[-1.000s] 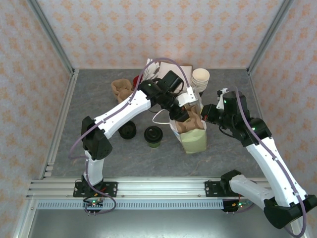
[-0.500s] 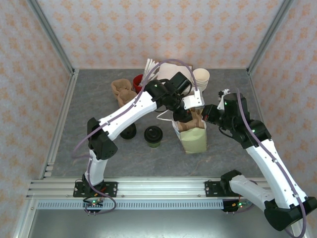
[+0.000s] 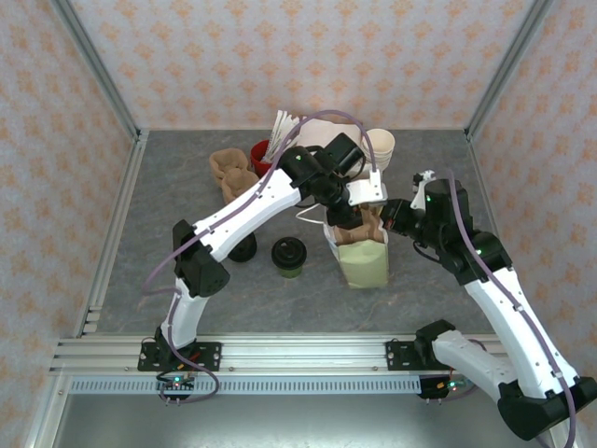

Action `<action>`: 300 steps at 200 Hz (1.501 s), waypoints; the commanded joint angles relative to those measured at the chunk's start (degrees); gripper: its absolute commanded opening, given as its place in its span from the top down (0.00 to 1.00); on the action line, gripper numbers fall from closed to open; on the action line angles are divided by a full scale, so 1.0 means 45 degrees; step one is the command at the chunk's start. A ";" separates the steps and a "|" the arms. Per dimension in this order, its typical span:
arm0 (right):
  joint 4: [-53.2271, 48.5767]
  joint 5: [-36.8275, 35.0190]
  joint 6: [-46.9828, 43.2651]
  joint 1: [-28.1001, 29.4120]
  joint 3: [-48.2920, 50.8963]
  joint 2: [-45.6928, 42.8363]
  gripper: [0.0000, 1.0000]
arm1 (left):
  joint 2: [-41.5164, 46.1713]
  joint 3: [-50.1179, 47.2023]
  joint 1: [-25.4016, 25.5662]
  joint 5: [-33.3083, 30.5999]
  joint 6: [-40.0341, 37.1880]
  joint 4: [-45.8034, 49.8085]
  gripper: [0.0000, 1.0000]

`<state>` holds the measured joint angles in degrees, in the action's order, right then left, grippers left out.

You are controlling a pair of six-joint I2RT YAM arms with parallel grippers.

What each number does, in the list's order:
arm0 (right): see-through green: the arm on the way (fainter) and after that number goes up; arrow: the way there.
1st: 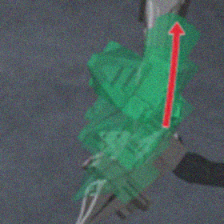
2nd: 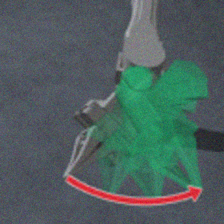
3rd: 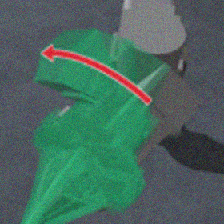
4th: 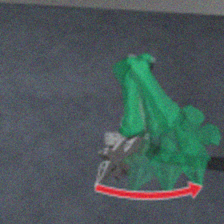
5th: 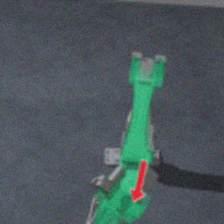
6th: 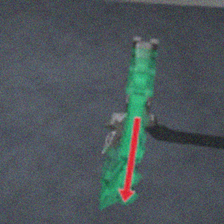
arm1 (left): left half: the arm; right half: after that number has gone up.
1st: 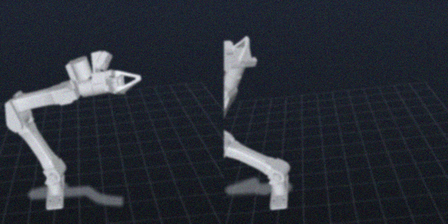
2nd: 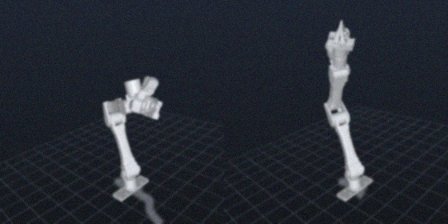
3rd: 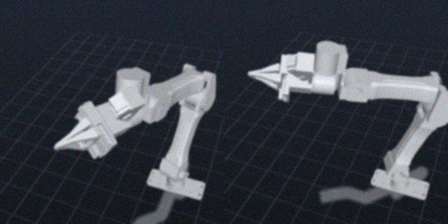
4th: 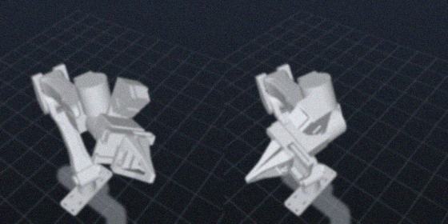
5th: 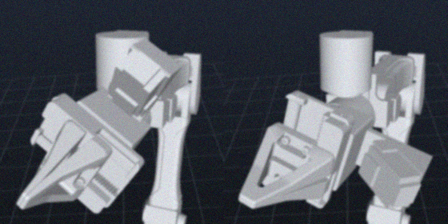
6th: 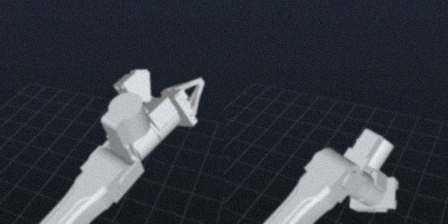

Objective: Pack the takeout coffee

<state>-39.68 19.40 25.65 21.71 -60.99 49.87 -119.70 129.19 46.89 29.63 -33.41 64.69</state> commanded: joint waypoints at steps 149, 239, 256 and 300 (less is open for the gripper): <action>-0.2754 -0.4970 -0.0550 -0.0020 0.0253 -0.1915 1.00 | -0.1797 0.1369 0.0556 -0.0029 0.0442 0.0316 0.71; -0.2489 -0.4734 -0.0529 -0.0007 0.0527 -0.2041 1.00 | -0.2261 0.2025 0.0986 -0.0402 -0.0044 0.0810 0.70; -0.2330 -0.4590 -0.0527 -0.0018 0.0466 -0.2019 1.00 | -0.2411 0.2161 0.1091 -0.0742 -0.0195 0.0956 0.70; -0.2168 -0.4294 -0.0579 -0.0014 0.0258 -0.1804 1.00 | -0.2616 0.2206 0.1337 -0.1518 -0.0622 0.1323 0.70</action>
<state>-50.94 -0.14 23.16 21.50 -58.72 41.32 -130.63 137.53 52.34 26.09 -34.22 67.13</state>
